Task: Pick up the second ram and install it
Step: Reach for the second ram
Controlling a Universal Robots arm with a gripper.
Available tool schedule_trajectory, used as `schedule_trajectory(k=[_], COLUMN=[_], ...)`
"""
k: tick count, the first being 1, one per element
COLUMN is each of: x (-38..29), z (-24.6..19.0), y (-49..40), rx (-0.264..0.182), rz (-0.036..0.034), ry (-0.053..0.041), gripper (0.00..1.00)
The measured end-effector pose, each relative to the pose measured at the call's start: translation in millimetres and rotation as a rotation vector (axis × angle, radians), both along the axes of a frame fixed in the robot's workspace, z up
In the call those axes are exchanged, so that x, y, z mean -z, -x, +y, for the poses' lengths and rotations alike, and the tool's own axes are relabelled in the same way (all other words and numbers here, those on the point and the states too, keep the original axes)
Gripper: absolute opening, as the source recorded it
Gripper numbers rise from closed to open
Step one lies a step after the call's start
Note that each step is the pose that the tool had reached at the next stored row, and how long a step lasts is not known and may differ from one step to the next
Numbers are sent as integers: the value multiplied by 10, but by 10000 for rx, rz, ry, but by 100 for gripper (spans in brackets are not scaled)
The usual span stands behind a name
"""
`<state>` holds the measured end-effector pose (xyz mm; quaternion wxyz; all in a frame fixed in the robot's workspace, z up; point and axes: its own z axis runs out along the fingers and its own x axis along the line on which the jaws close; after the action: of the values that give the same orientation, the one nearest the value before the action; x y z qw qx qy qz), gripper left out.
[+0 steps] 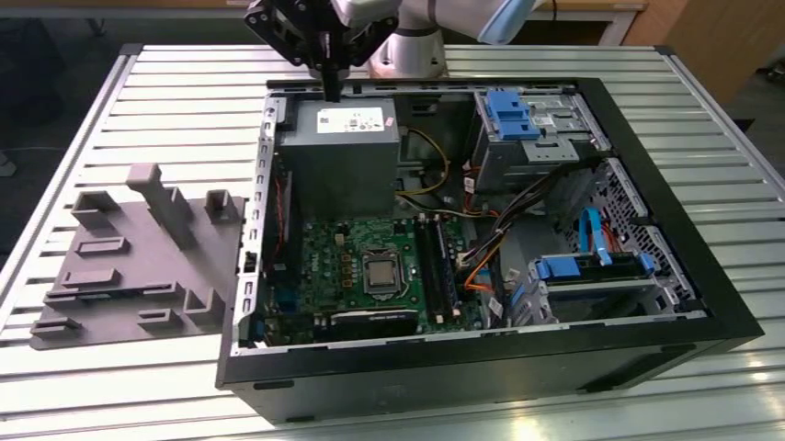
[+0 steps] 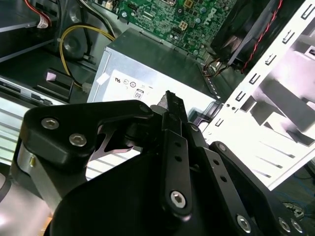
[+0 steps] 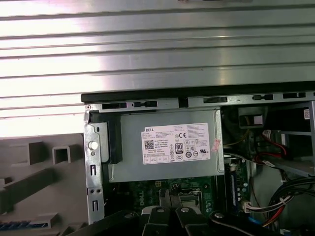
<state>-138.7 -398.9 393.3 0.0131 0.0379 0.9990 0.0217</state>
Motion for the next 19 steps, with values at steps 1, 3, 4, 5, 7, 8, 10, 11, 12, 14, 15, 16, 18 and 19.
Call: schedule_trajectory(k=[1, 3, 4, 5, 7, 8, 10, 11, 12, 14, 15, 16, 18, 19], x=[0, 0, 0, 0, 0, 0, 0, 0, 0, 0, 0, 0, 0, 0], z=[0, 0, 0, 0, 0, 0, 0, 0, 0, 0, 0, 0, 0, 0], y=[4, 12, 17, 21, 29, 33, 44, 49, 54, 62, 66, 70, 78, 83], rx=[0, 0, 0, 0, 0, 0, -1, 0, 0, -1, 0, 0, -1, 0], rz=[0, 0, -1, 0, 0, 0, -1, -2, -2, -3, -3, -3, -3, -3], ry=[0, 0, 0, 0, 0, 1, 0, 0, 0, 0, 0, 1, 0, 0], gripper=[11, 11, 11, 11, 11, 11, 11, 11, 11, 11, 11, 11, 11, 11])
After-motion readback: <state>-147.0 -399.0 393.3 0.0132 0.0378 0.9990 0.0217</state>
